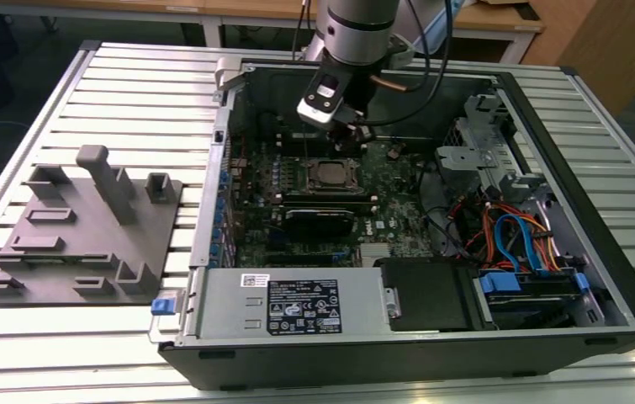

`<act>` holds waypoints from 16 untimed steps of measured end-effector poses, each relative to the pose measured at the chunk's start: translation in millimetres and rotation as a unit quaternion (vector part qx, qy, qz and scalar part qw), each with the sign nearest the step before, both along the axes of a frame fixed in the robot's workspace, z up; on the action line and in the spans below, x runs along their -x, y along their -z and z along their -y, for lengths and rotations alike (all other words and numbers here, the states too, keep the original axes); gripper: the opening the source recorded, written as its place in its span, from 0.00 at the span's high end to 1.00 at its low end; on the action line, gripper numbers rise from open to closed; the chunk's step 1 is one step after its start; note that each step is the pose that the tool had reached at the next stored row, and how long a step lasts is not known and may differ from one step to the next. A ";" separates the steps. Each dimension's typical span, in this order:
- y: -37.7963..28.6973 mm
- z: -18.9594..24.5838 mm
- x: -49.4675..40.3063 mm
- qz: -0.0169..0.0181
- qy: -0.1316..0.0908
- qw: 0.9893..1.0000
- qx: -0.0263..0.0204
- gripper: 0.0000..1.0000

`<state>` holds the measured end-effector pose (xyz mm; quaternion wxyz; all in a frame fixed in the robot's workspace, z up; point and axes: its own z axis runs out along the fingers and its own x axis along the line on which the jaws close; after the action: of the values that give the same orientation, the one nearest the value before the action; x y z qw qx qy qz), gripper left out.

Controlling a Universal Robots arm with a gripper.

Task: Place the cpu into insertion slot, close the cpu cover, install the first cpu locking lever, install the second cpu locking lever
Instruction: 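Install the first cpu locking lever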

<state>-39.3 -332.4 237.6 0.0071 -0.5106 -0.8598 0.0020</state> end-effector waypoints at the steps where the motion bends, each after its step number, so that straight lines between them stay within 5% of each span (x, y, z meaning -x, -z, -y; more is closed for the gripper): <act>1: 0.0 0.0 0.0 0.000 -0.005 1.000 0.000 0.90; 16: 0.0 0.0 3.3 0.000 -0.012 1.000 0.000 0.90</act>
<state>-42.7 -332.4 237.6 0.0071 -0.5004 -0.8657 0.0021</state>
